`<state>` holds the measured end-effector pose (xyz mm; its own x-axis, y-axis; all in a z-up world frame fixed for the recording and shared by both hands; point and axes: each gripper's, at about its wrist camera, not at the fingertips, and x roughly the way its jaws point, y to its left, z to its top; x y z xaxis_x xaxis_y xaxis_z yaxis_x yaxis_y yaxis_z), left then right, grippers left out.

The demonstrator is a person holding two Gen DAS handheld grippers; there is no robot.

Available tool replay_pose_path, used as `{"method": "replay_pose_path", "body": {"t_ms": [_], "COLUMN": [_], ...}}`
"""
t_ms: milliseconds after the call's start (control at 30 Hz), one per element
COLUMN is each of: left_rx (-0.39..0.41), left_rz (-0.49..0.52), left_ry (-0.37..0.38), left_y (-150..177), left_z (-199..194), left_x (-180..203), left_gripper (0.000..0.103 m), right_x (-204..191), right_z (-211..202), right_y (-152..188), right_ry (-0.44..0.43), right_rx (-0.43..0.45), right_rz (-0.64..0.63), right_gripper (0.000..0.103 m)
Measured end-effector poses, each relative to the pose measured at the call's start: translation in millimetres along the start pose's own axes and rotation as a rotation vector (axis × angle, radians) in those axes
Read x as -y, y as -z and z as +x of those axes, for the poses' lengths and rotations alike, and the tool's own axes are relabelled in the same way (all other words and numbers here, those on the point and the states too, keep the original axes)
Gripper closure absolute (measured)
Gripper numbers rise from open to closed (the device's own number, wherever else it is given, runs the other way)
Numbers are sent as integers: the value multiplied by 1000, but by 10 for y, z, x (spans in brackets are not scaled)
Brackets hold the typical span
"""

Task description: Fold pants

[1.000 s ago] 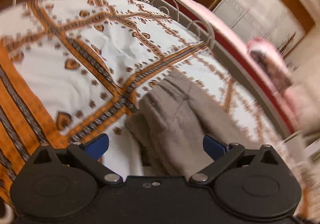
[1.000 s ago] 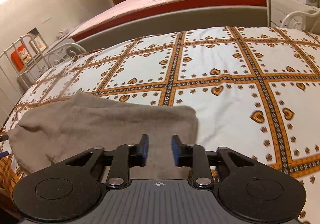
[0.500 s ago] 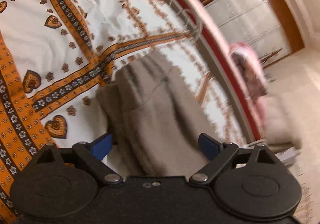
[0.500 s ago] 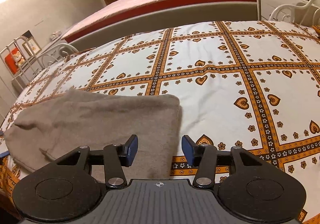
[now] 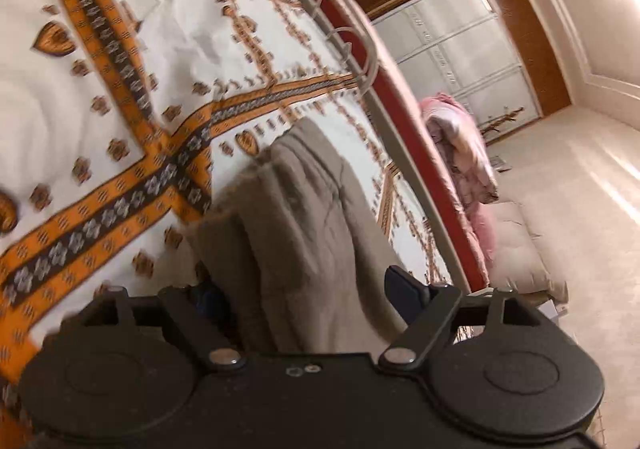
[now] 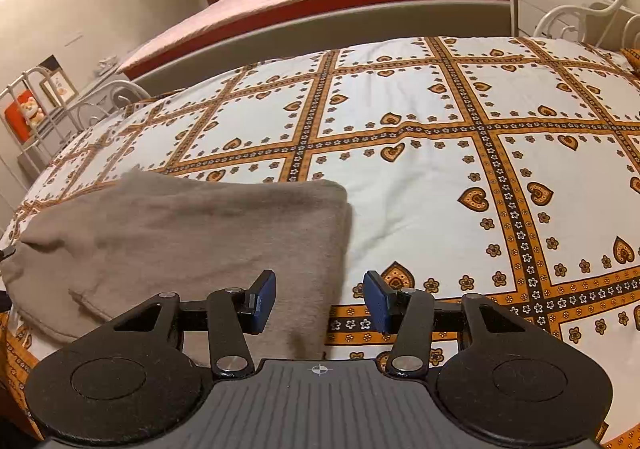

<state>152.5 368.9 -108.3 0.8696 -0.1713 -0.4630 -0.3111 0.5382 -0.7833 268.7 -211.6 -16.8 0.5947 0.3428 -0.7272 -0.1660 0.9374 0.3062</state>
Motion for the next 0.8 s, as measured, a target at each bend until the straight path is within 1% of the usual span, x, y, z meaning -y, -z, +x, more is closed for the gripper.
{"method": "replay_pose_path", "body": {"t_ms": [67, 300, 400, 433, 467, 533, 567, 600, 633, 667, 733, 800], "left_rx": [19, 52, 48, 43, 35, 17, 10, 6, 8, 5, -8, -7], "left_rz": [15, 91, 129, 147, 189, 275, 312, 322, 323, 335, 388, 406], "left_ry": [1, 5, -37, -58, -93, -132, -151, -159, -155, -153, -181, -189], "left_y": [-43, -175, -124, -107, -65, -5, 9, 9, 5, 1, 1, 7], "left_z": [51, 228, 177, 144, 104, 90, 109, 128, 135, 147, 188, 196], "left_x": [-6, 34, 95, 127, 196, 294, 322, 329, 336, 359, 421, 459], "left_gripper": [36, 36, 46, 51, 54, 60, 61, 63, 68, 70, 76, 79], "right_x": [4, -31, -59, -68, -76, -96, -109, -121, -132, -140, -146, -133], "right_z": [13, 110, 135, 139, 144, 156, 168, 185, 198, 210, 227, 240], "right_y": [-3, -44, -53, -56, -60, -61, -59, -59, -55, -50, -40, -42], "right_ry": [3, 0, -2, -4, -5, -9, -12, -12, -11, -11, -9, -3], "right_rx": [-1, -12, -13, -12, -11, -11, -15, -19, -24, -29, -33, -33], "right_rz": [0, 3, -3, -3, -3, -3, -6, -9, -12, -15, -18, -12], "right_gripper": [54, 54, 54, 54, 54, 54, 54, 54, 54, 54, 54, 54]}}
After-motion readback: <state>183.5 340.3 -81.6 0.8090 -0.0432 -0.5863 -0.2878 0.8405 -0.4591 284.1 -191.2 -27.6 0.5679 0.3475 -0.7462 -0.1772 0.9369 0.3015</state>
